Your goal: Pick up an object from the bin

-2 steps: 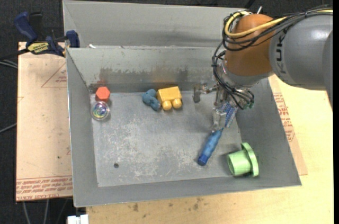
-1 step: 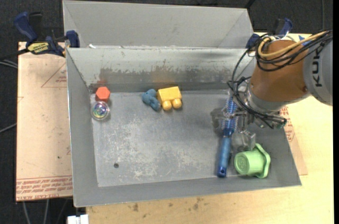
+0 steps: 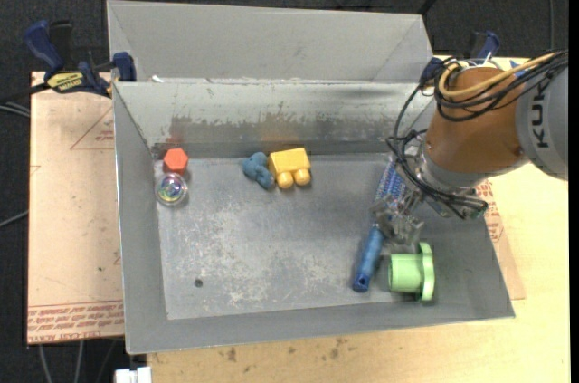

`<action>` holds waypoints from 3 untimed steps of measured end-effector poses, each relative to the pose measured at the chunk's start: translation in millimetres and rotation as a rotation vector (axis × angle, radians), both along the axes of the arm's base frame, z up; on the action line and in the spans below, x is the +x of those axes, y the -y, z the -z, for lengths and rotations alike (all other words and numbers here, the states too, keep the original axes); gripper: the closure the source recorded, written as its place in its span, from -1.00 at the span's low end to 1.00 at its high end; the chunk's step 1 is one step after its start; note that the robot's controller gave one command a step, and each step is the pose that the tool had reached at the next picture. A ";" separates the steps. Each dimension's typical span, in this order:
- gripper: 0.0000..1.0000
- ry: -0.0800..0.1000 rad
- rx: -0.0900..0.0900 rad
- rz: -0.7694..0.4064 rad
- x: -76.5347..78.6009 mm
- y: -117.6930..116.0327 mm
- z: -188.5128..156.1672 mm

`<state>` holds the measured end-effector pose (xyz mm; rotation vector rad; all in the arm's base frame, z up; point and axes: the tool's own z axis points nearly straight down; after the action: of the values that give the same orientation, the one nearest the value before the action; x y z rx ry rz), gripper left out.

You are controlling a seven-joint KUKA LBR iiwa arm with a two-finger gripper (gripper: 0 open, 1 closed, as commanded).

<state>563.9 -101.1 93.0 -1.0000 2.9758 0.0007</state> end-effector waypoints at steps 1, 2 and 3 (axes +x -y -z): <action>-1.00 0.000 0.000 0.000 0.2 -0.2 0.0; 1.00 0.000 0.000 0.000 0.1 -0.1 -0.1; -1.00 0.000 0.001 0.000 0.1 -0.2 0.2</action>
Offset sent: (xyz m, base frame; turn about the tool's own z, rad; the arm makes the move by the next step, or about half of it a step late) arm 0.0000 0.0000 0.0000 0.0000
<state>564.0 -100.8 92.9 -1.0002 2.9754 0.0014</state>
